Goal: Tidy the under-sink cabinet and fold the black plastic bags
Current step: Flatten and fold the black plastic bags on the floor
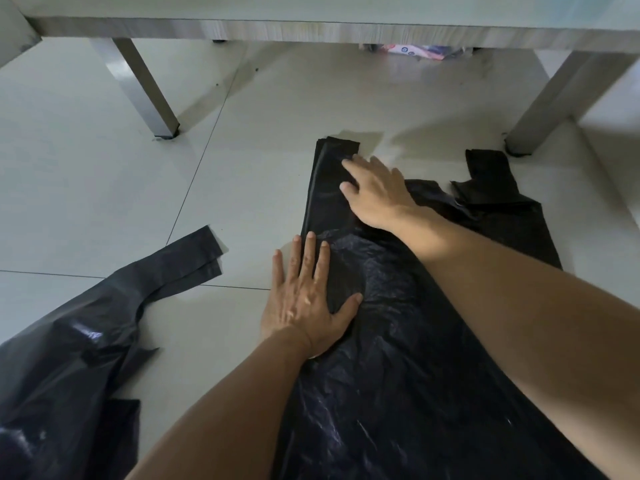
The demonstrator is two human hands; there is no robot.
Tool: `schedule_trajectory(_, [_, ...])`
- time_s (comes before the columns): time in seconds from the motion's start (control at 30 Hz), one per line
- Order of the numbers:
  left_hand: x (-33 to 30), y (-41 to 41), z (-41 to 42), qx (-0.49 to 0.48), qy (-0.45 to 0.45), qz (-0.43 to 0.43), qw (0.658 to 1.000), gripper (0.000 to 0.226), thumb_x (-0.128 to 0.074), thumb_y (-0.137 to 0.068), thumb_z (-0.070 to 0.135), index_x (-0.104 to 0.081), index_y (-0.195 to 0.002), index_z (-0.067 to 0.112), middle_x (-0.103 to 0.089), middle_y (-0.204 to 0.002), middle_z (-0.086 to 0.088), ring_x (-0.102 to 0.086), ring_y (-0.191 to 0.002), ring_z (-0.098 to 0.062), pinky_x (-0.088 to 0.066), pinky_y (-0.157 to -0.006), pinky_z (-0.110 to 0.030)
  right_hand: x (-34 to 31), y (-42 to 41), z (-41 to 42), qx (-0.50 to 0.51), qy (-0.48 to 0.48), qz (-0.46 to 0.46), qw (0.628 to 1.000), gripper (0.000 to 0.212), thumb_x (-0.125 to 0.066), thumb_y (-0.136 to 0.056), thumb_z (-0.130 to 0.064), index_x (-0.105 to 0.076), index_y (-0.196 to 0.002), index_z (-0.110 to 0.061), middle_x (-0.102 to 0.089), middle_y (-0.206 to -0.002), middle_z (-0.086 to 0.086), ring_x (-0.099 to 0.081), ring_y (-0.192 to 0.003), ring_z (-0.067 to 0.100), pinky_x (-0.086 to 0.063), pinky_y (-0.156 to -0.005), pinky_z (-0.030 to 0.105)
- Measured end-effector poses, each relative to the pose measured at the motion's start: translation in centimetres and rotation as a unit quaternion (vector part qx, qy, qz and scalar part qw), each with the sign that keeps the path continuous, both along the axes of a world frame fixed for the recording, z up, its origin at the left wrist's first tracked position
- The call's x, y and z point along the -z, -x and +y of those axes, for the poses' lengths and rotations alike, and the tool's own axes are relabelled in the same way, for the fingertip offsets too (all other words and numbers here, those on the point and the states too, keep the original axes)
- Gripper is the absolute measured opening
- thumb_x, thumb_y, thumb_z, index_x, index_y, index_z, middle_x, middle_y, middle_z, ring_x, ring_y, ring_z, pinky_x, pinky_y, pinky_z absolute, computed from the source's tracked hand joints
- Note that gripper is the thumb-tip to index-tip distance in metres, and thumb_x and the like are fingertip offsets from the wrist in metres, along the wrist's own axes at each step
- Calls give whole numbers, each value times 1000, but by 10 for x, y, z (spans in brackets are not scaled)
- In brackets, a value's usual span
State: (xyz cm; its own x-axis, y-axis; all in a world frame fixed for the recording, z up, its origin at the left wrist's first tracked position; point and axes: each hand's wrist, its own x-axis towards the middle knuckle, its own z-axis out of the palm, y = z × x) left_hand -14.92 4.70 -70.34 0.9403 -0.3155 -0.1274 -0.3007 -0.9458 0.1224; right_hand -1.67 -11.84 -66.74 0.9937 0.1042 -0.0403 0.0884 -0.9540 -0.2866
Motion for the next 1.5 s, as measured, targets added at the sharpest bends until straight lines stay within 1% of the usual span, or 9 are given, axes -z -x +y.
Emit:
schedule_trajectory(0.17, [2, -1, 0, 0, -5, -5, 1000, 94, -8, -85, 76, 11, -154, 15, 21, -160, -6, 24, -146, -22, 7, -120, -49, 13, 60, -48, 83, 47, -166, 982, 47, -36, -95, -35, -58, -124, -6, -56, -133, 14, -48, -126, 35, -37, -105, 55])
schedule_trajectory(0.33, [2, -1, -1, -1, -13, -8, 1000, 95, -7, -85, 77, 12, -154, 15, 21, -160, -6, 24, -146, -21, 7, -120, -48, 35, 86, -72, 70, 56, 30, 996, 63, -23, -100, -56, -16, -156, -30, -7, -165, 1, -2, -152, 25, 0, -120, 54])
schedule_trajectory(0.43, [2, -1, -1, 1, -16, -10, 1000, 96, -3, -83, 78, 11, -154, 16, 20, -161, -5, 23, -146, -21, 7, -120, -47, 36, 80, -78, 62, 86, 45, 993, 67, -16, -96, -65, -2, -156, -37, 5, -165, -4, 7, -151, 22, 6, -120, 54])
schedule_trajectory(0.57, [2, -1, 0, -6, -15, -11, 1000, 98, -5, -83, 79, 9, -154, 14, 19, -161, -6, 21, -147, -21, 7, -121, -46, 26, 84, -80, 53, 46, 70, 995, 65, -20, -99, -60, -3, -156, -35, 6, -165, -3, 8, -151, 20, 7, -120, 53])
schedule_trajectory(0.73, [1, 0, -1, -8, -22, -13, 1000, 100, -5, -82, 79, 6, -154, 11, 13, -162, -8, 16, -148, -22, 6, -121, -45, 9, 150, -107, 160, -2, -57, 985, 57, -28, -103, -43, -21, -155, -20, -12, -164, 4, -6, -151, 25, -5, -122, 51])
schedule_trajectory(0.9, [1, 0, -1, -2, -35, -7, 999, 102, 1, -79, 79, 7, -154, 11, 13, -162, -8, 15, -149, -22, 6, -121, -45, 30, 213, -138, 192, 94, 76, 974, 66, -15, -99, -58, -6, -157, -28, 1, -165, 2, 3, -151, 27, -3, -122, 51])
schedule_trajectory(1.07, [-16, -5, -11, -36, -21, 30, 999, 92, -35, -89, 66, -5, -154, 9, 3, -162, -12, 5, -149, -28, 2, -120, -50, 38, 215, -142, 177, 118, 56, 975, 68, -6, -97, -63, 3, -156, -31, 6, -165, 0, 8, -151, 26, 1, -121, 52])
schedule_trajectory(1.27, [-47, 17, -95, 46, -220, -53, 973, 84, -33, -90, 53, -2, -154, 9, 14, -160, -17, 18, -144, -45, 8, -112, -65, 35, 214, -142, 168, 118, 69, 976, 67, -5, -97, -62, 5, -156, -31, 10, -165, 1, 10, -151, 28, 2, -121, 54])
schedule_trajectory(1.5, [-24, 46, -132, 93, -82, 22, 992, 81, -12, -92, 69, 5, -155, 22, 13, -162, -7, 13, -148, -31, 3, -115, -61, 33, 211, -142, 167, 90, 95, 977, 68, -10, -98, -61, 8, -156, -30, 13, -164, 2, 14, -150, 28, 4, -120, 55])
